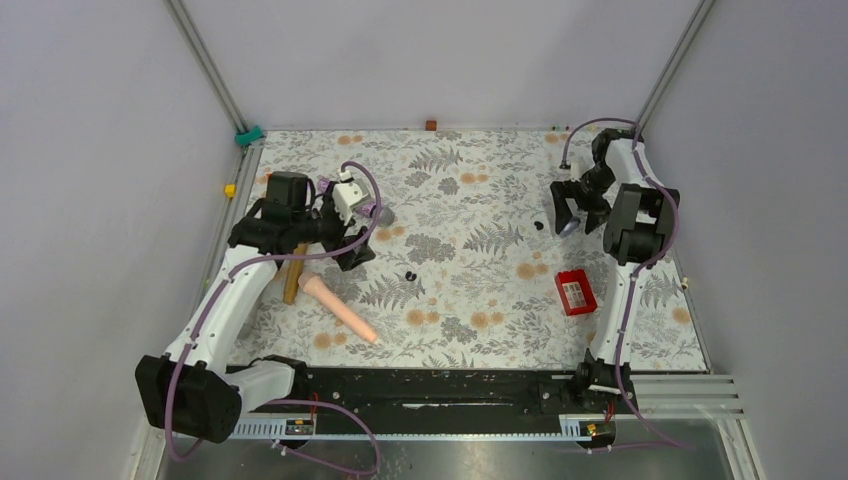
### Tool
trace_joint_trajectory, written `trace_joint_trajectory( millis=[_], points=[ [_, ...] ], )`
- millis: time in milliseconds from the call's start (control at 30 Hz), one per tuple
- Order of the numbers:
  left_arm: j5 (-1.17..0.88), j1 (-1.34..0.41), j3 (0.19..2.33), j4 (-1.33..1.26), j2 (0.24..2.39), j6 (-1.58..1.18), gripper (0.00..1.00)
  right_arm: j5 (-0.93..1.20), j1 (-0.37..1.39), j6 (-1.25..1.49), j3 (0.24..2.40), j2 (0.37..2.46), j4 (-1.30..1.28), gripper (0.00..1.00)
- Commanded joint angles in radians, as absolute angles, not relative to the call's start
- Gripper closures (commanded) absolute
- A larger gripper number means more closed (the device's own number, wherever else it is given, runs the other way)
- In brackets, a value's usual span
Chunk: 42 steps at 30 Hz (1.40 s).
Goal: Insert the wireless bluetooth earbuds into the charging case
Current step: Place the charging case at the center of the board, then pick up the charging case at the center of the board.
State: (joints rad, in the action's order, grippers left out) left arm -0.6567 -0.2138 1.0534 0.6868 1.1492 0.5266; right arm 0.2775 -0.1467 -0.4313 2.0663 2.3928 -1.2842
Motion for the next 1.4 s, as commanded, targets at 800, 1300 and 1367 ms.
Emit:
trace_joint_trajectory(
  millis=[800,1300,1367],
  points=[
    [-0.292,-0.1,0.984,0.522,1.249,0.589,0.02,0.842,-0.118,-0.195,1.271,0.991,-0.587,0.0],
    [-0.238,-0.104,1.216,0.608,1.701,0.818,0.01,0.789,0.159,-0.244,1.085,0.934,-0.462,0.04],
    [-0.227,-0.118,1.236,0.609,1.732,0.861,0.01,0.771,0.169,-0.251,1.085,0.947,-0.463,0.05]
  ],
)
